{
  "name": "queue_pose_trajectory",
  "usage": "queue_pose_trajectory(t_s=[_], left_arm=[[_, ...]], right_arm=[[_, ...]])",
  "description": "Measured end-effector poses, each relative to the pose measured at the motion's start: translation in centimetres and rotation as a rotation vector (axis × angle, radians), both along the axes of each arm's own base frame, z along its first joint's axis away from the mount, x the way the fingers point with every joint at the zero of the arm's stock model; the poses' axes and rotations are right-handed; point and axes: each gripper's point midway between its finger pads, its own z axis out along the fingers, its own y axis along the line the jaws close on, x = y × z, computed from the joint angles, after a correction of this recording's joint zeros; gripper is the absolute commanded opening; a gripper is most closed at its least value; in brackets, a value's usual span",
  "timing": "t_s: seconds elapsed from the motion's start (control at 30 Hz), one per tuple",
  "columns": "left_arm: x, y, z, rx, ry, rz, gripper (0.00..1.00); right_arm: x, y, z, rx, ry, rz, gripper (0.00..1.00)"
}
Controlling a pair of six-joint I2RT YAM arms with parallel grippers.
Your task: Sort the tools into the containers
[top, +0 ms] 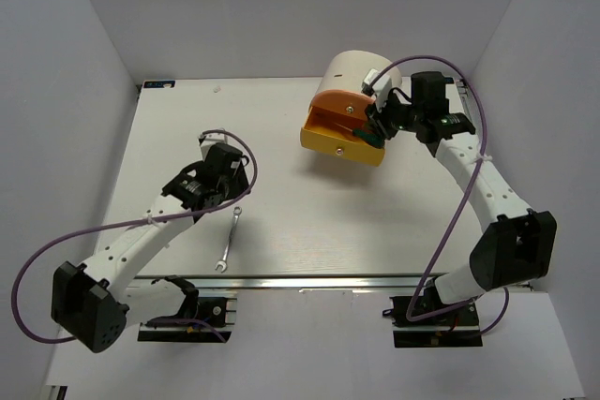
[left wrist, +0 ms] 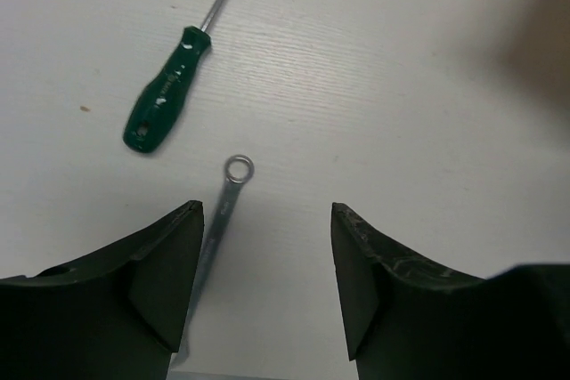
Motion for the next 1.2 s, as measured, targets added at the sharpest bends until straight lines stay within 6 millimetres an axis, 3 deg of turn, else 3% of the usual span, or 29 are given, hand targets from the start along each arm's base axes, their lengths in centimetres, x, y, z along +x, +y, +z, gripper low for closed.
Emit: queue_pose_trajectory(t_s=[0.13,0.5,0.73,0.87,1.2], left_arm=[[1.1,1.4,-0.2,0.06,0.02,0.004,0.69],[1.2,4.2,0.2,0.096,0.025,0.031,0.76],[0.6,4.2,0.0,0.083,0.029,0.019,0.77],[0.5,4.1,-0.3,0.077,0.039,0.01,0.77],[0.2,4.1,0.1,0.063,0.023,0.012,0.77]], right_arm=[[-0.3,-0.3,1.2,0.014,-0.015,-0.011,0.22],[-1.7,-2.0,-1.0,-0.024,0.095,-0.028,0.24],[-2.2,-3.1,-1.7,-0.039,0.135,-0.042,0.28],[-2.3,-3.0,-1.7,-0.032,0.145,-0.042,0.41],[-1.8,-2.6,-3.8,-0.015,0.222,-0.051,0.42]])
